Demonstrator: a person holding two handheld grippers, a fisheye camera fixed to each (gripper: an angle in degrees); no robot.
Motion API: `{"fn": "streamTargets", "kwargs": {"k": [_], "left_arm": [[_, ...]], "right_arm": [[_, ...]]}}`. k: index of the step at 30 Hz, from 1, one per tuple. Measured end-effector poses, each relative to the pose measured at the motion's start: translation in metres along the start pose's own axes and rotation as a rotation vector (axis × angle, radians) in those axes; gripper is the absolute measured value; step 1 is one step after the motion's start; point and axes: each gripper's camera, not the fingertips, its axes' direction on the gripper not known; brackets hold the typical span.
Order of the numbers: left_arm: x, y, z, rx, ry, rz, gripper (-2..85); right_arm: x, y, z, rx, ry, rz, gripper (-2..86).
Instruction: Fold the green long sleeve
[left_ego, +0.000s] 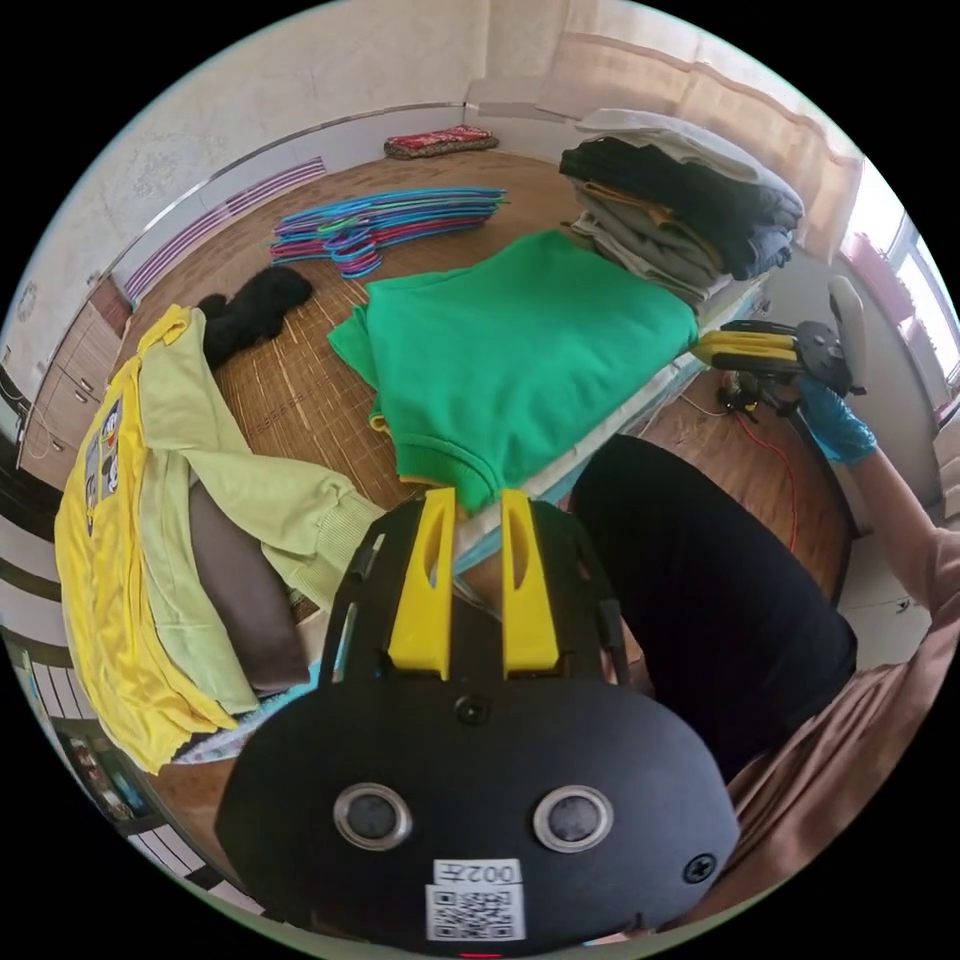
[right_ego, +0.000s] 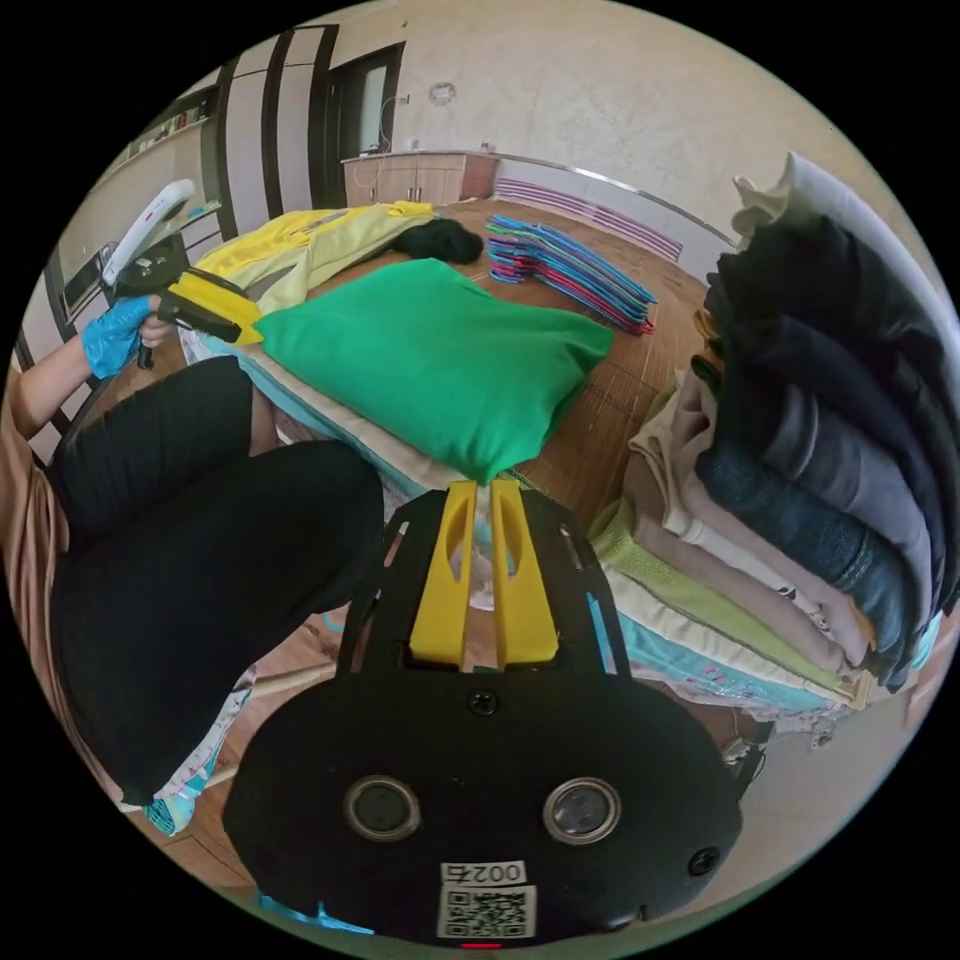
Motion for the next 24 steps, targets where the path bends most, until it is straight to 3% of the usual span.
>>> {"fn": "streamTargets", "kwargs": {"k": [4, 7, 15, 24], "left_arm": [[0.003, -0.005, 0.007, 0.011, 0.002, -0.001, 4.7], [0.005, -0.008, 0.017, -0.031, -0.066, -0.016, 4.4], [-0.001, -0.020, 0.003, -0.102, -0.044, -0.019, 2.3], [-0.040, -0.070, -0.023, 0.094, -0.070, -0.060, 5.5]], "right_arm": [[0.014, -0.002, 0.008, 0.045, -0.078, 0.090, 0.4], [0.017, 0.000, 0.012, 0.047, -0.037, 0.097, -0.7], [0.028, -0.016, 0.012, -0.044, 0.034, 0.075, -0.4], [0.057, -0.040, -0.003, 0.112, -0.001, 0.239, 8.6]]}}
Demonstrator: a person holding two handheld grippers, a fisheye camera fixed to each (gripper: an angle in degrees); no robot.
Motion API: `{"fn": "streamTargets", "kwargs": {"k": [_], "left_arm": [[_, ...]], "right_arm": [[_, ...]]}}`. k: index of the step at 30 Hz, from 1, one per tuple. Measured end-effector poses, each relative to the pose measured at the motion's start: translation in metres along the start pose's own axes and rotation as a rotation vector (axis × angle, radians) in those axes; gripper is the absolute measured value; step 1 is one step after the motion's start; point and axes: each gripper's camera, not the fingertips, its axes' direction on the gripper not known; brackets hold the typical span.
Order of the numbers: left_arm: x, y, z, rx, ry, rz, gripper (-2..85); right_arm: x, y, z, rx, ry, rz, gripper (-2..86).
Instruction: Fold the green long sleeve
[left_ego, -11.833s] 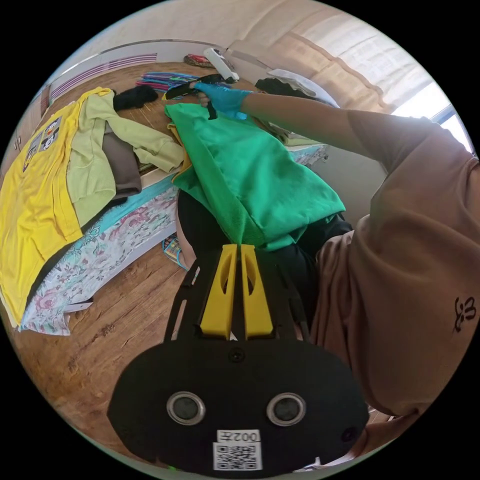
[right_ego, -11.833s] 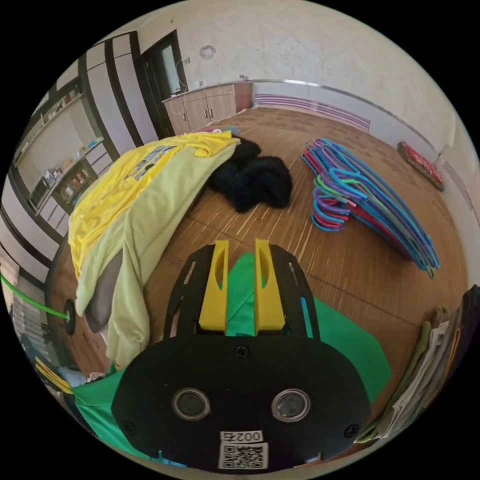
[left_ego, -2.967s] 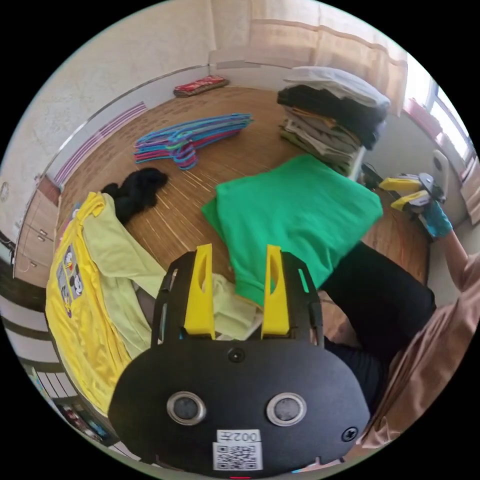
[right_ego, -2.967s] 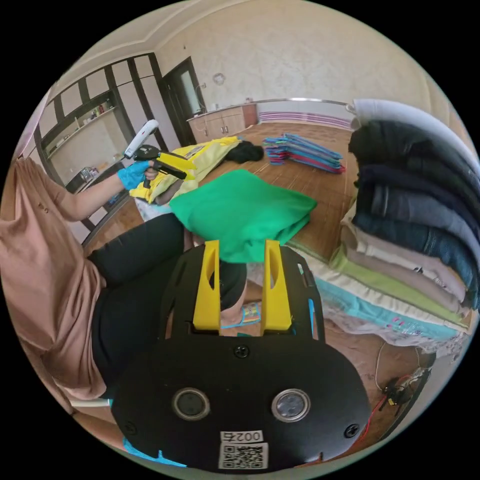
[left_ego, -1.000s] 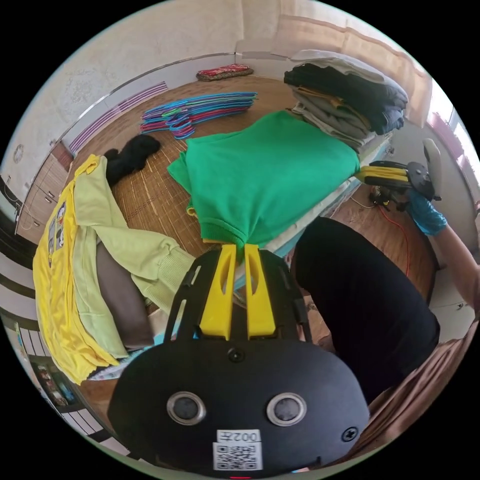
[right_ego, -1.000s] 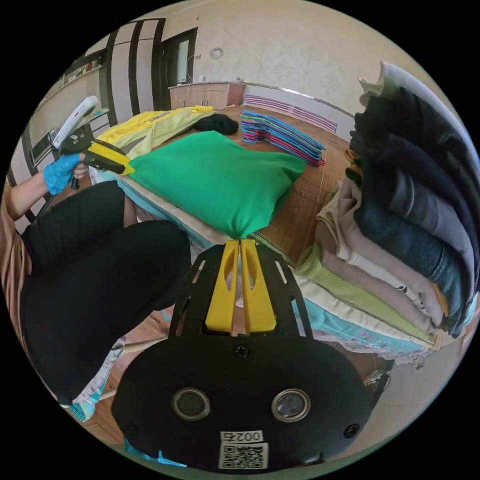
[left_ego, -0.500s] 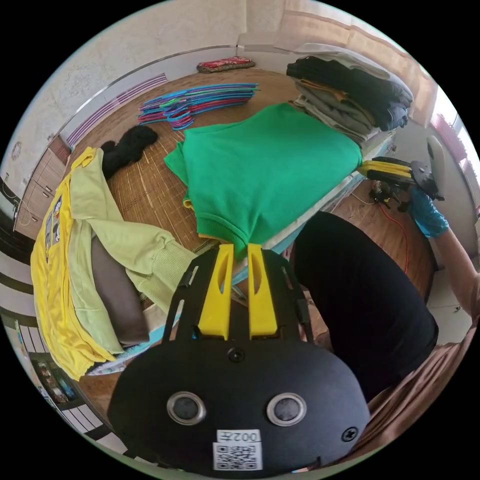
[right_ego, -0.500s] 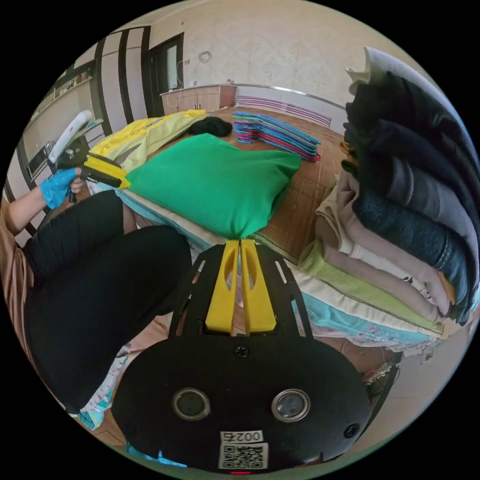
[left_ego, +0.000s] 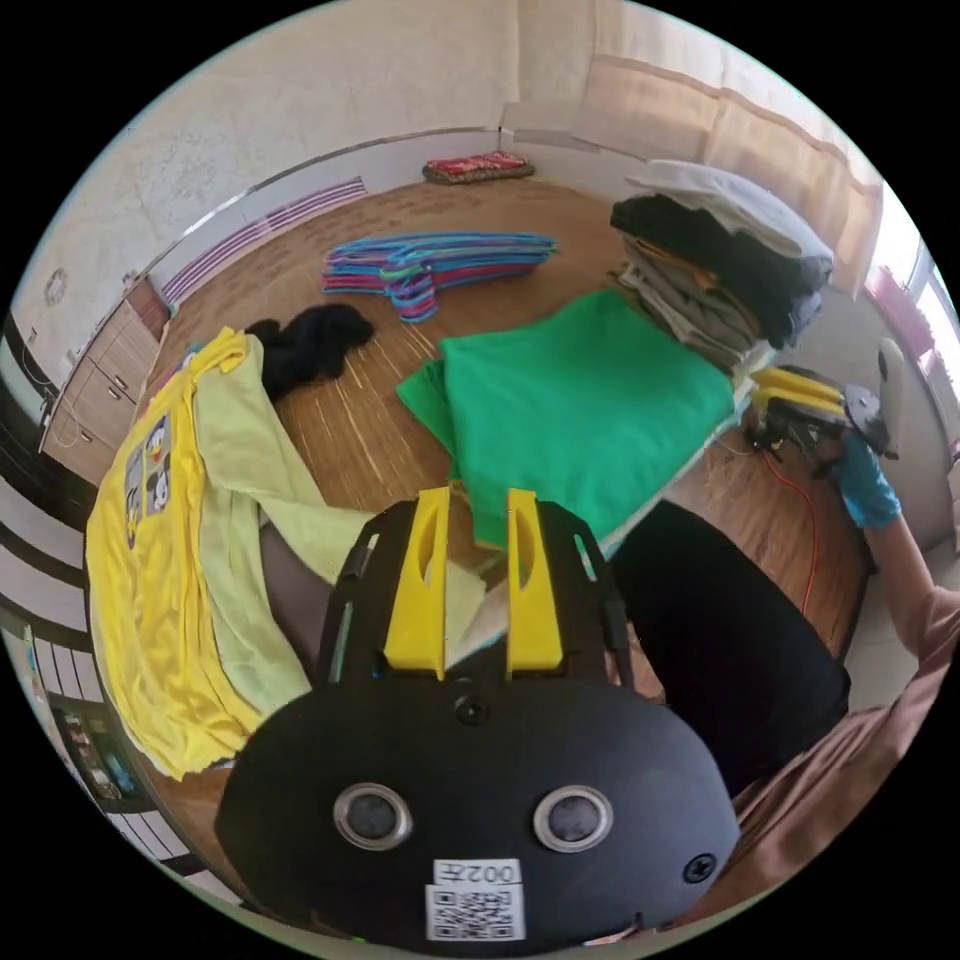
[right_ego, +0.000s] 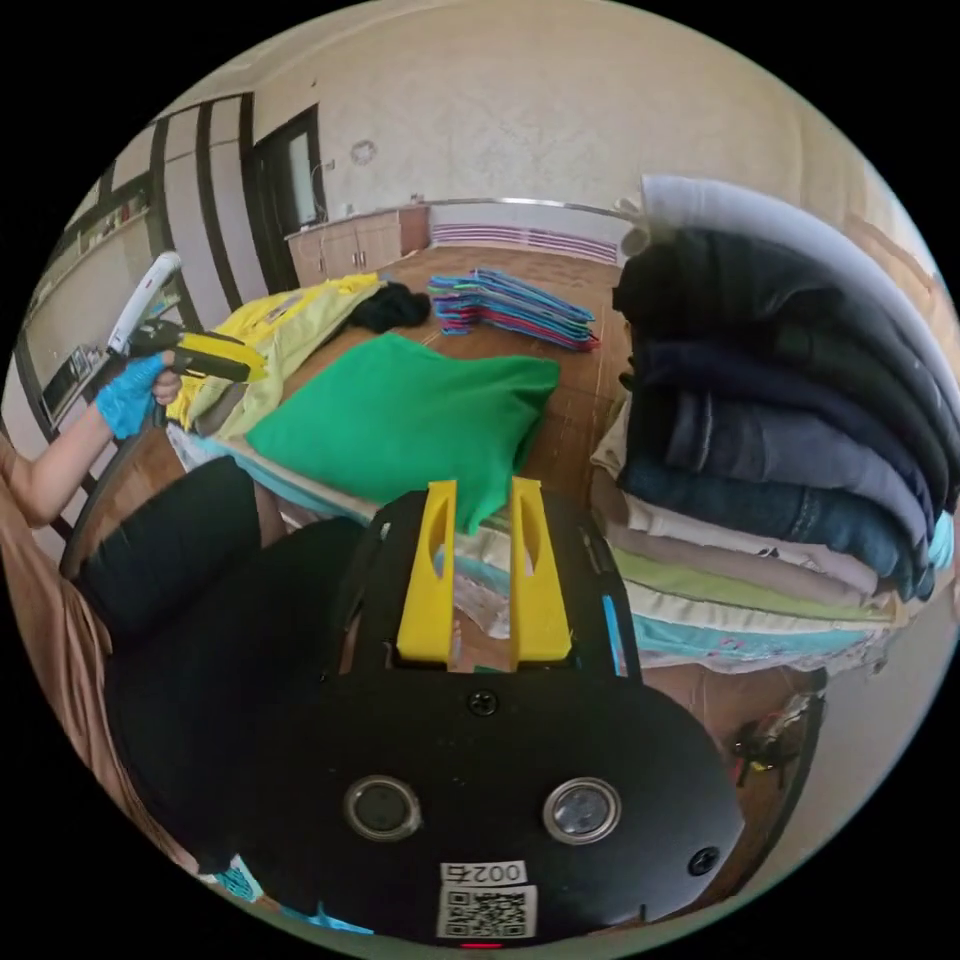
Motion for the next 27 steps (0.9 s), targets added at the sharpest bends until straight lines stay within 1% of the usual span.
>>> {"fn": "streamTargets", "kwargs": {"k": [3, 7, 10, 12, 16, 18, 20, 24, 27], "left_arm": [[-0.009, -0.036, 0.019, 0.063, 0.040, -0.030, 6.0], [-0.015, -0.074, 0.047, 0.075, 0.042, -0.072, 6.6], [-0.013, -0.094, 0.071, 0.064, -0.041, -0.097, 6.2], [-0.014, -0.103, 0.089, 0.018, -0.108, -0.127, 5.2], [-0.015, -0.109, 0.104, -0.030, -0.109, -0.134, 3.6], [-0.014, -0.110, 0.101, -0.005, -0.102, -0.134, 1.6], [-0.013, -0.111, 0.100, 0.004, -0.094, -0.122, 0.2], [-0.009, -0.115, 0.098, 0.020, -0.105, -0.108, -1.3], [-0.004, -0.116, 0.096, 0.037, -0.128, -0.104, -1.6]], "right_arm": [[0.010, -0.008, 0.021, 0.001, -0.006, 0.101, 9.0], [0.021, -0.012, 0.036, 0.015, -0.055, 0.187, 7.0], [0.021, -0.012, 0.044, -0.001, -0.018, 0.161, 5.7], [0.019, -0.014, 0.050, -0.028, 0.019, 0.123, 5.2], [0.011, -0.037, 0.049, -0.078, 0.086, 0.046, 5.6], [0.005, -0.051, 0.044, -0.052, 0.131, 0.003, 5.9], [-0.002, -0.072, 0.039, 0.030, 0.147, -0.034, 6.4], [-0.001, -0.113, 0.060, 0.066, 0.130, -0.005, 8.5], [0.009, -0.146, 0.092, 0.072, 0.156, 0.066, 9.3]]}}
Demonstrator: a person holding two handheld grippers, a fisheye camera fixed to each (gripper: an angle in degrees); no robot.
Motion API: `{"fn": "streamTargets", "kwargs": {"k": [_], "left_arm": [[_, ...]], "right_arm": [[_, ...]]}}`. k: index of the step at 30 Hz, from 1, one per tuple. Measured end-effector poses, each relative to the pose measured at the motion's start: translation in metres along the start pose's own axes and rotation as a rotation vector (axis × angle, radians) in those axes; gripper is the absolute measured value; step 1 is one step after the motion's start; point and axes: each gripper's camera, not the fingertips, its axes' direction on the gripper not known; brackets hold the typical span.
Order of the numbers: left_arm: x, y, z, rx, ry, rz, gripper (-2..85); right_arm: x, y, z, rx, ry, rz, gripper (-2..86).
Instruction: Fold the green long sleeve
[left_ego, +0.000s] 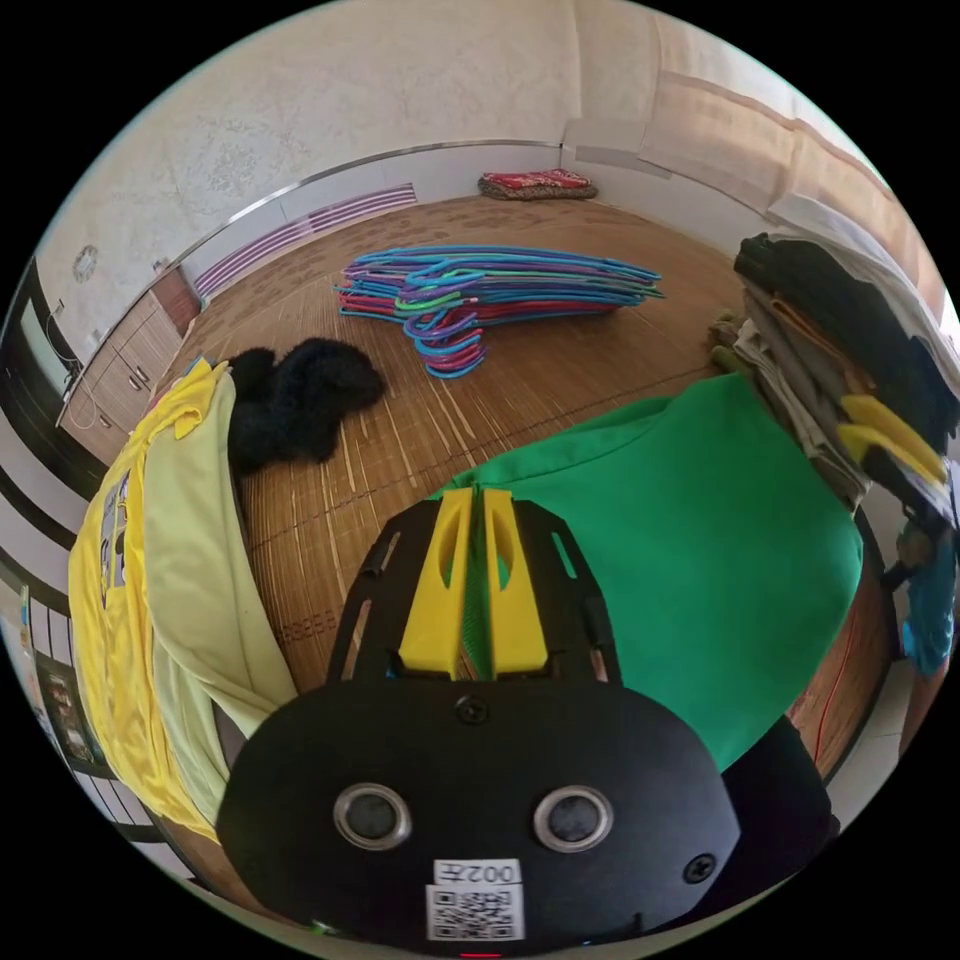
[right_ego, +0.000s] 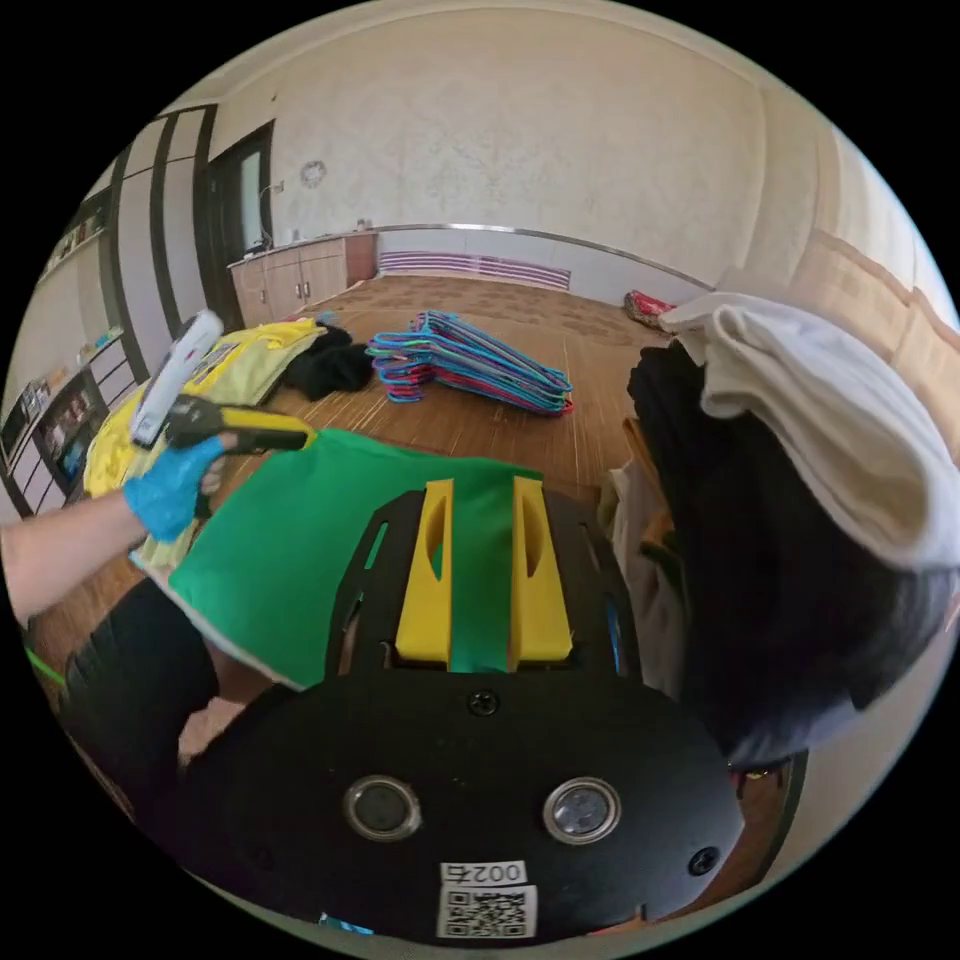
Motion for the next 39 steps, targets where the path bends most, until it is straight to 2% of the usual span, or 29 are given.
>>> {"fn": "streamTargets", "kwargs": {"k": [2, 7, 10, 13, 15, 20, 30, 34, 39], "left_arm": [[0.003, -0.001, 0.000, 0.005, -0.014, 0.013, -1.7], [0.008, -0.002, 0.000, 0.014, -0.033, 0.026, -1.7], [0.008, -0.002, 0.003, 0.011, -0.030, 0.025, -1.6], [0.008, -0.004, 0.004, 0.007, -0.016, 0.026, -1.3], [0.010, -0.005, 0.005, 0.006, -0.015, 0.016, -1.1], [0.017, -0.005, 0.004, 0.020, -0.073, -0.001, -0.9], [0.020, -0.006, -0.011, -0.011, -0.062, -0.020, 0.7], [0.019, 0.000, -0.042, 0.004, -0.085, -0.012, 1.5], [0.030, 0.025, -0.082, 0.021, -0.055, 0.018, 2.2]], "right_arm": [[0.004, -0.023, 0.032, -0.054, -0.004, 0.057, 10.3], [0.011, -0.046, 0.092, -0.231, 0.173, 0.107, 11.0], [0.017, -0.047, 0.117, -0.314, 0.155, 0.151, 10.0], [0.011, -0.042, 0.124, -0.263, 0.141, 0.098, 6.9], [0.005, -0.039, 0.123, -0.206, 0.187, 0.059, 2.9], [-0.013, -0.033, 0.129, -0.130, 0.327, -0.022, 0.6], [-0.019, -0.031, 0.141, -0.170, 0.347, -0.069, 4.1], [-0.007, -0.031, 0.112, -0.132, 0.300, 0.006, 8.7], [-0.016, -0.008, 0.065, -0.103, 0.231, -0.060, 9.8]]}}
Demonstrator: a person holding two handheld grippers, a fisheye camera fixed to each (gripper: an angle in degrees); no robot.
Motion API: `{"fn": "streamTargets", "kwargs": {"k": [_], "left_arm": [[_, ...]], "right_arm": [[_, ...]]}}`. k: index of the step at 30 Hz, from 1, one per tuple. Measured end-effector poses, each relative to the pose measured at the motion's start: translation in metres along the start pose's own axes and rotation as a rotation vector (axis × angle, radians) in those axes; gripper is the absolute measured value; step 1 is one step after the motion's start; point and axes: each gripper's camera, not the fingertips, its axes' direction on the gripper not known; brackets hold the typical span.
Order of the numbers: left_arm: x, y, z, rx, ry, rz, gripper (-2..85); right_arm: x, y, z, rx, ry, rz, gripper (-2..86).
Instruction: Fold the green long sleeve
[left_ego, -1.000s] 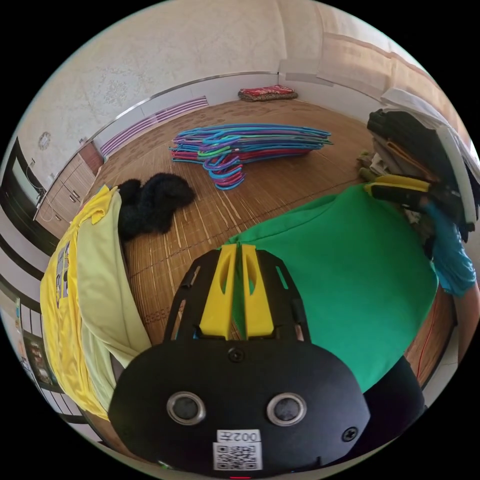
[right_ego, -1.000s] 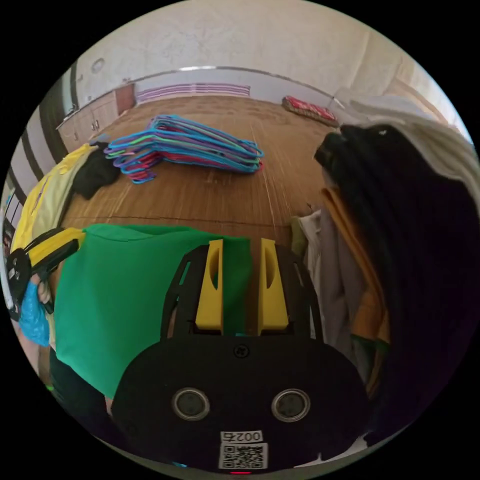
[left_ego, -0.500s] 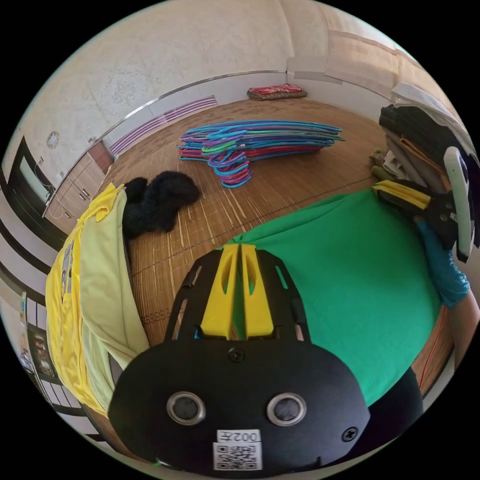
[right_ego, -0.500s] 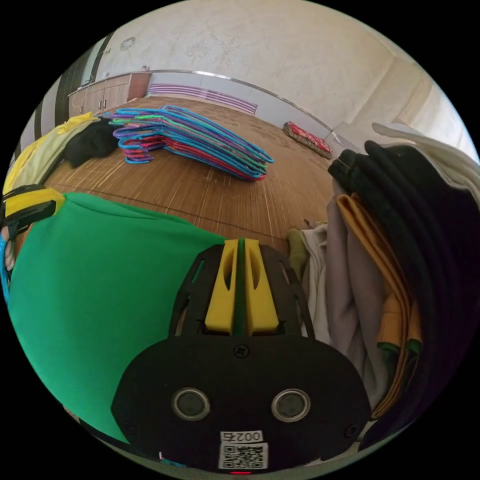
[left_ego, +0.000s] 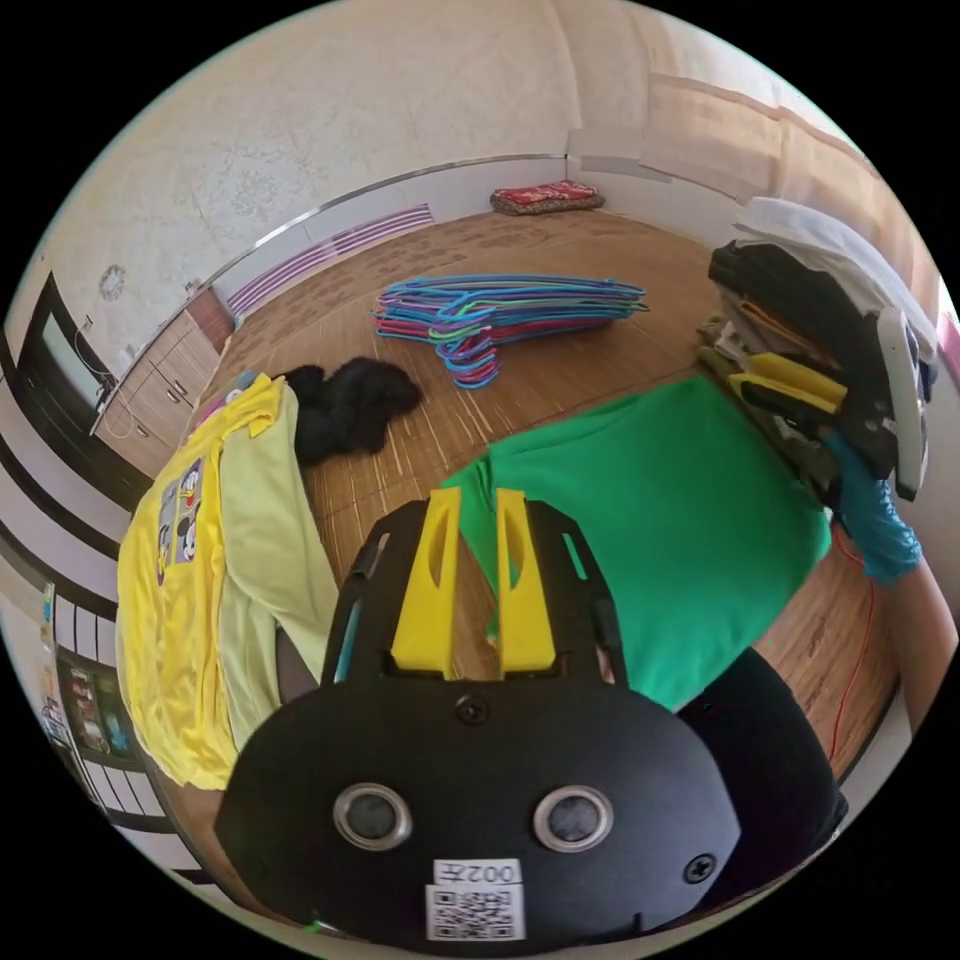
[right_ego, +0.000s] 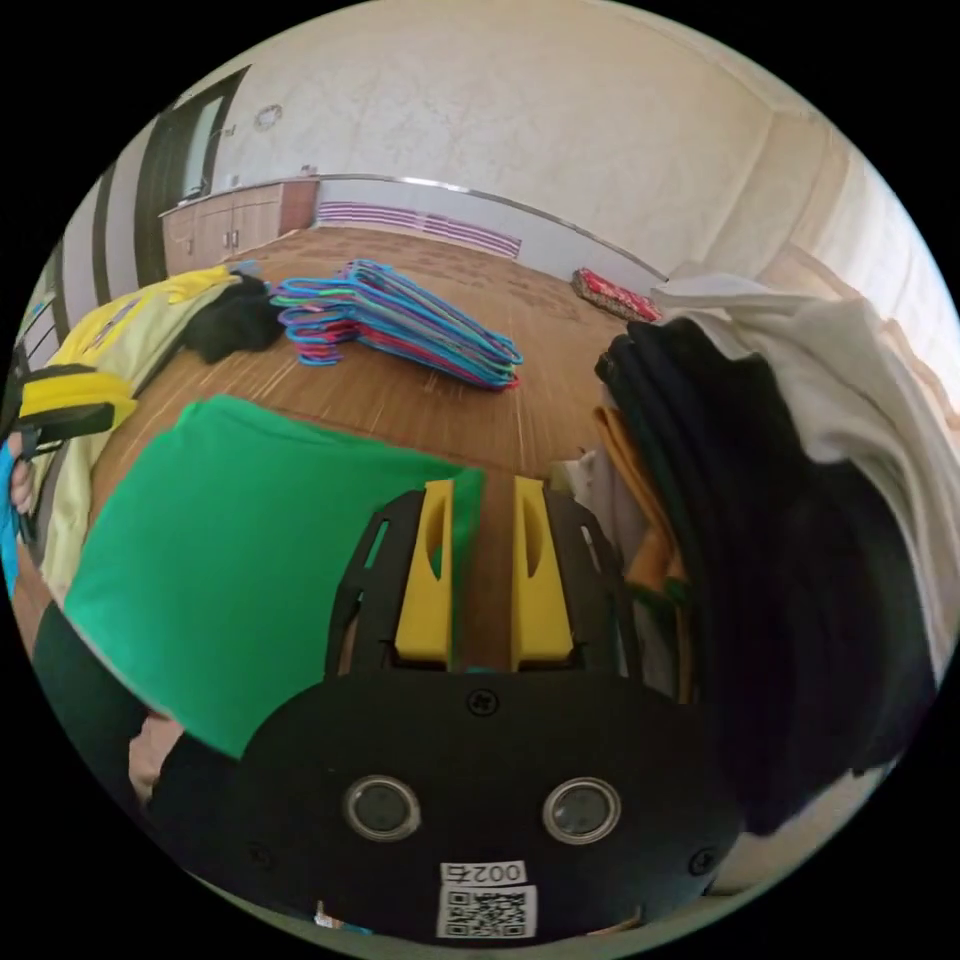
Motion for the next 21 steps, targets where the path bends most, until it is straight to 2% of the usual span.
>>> {"fn": "streamTargets", "kwargs": {"k": [11, 14, 21], "left_arm": [[0.035, 0.060, -0.039, -0.060, 0.157, 0.024, 5.1], [0.043, 0.070, -0.040, -0.088, 0.170, 0.028, 5.7], [0.058, 0.080, -0.042, -0.127, 0.178, 0.038, 6.0]], "right_arm": [[0.018, 0.122, -0.061, -0.015, -0.338, -0.120, 11.9], [0.020, 0.137, -0.057, -0.099, -0.298, -0.177, 13.0], [0.018, 0.146, -0.049, -0.079, -0.291, -0.169, 11.6]]}}
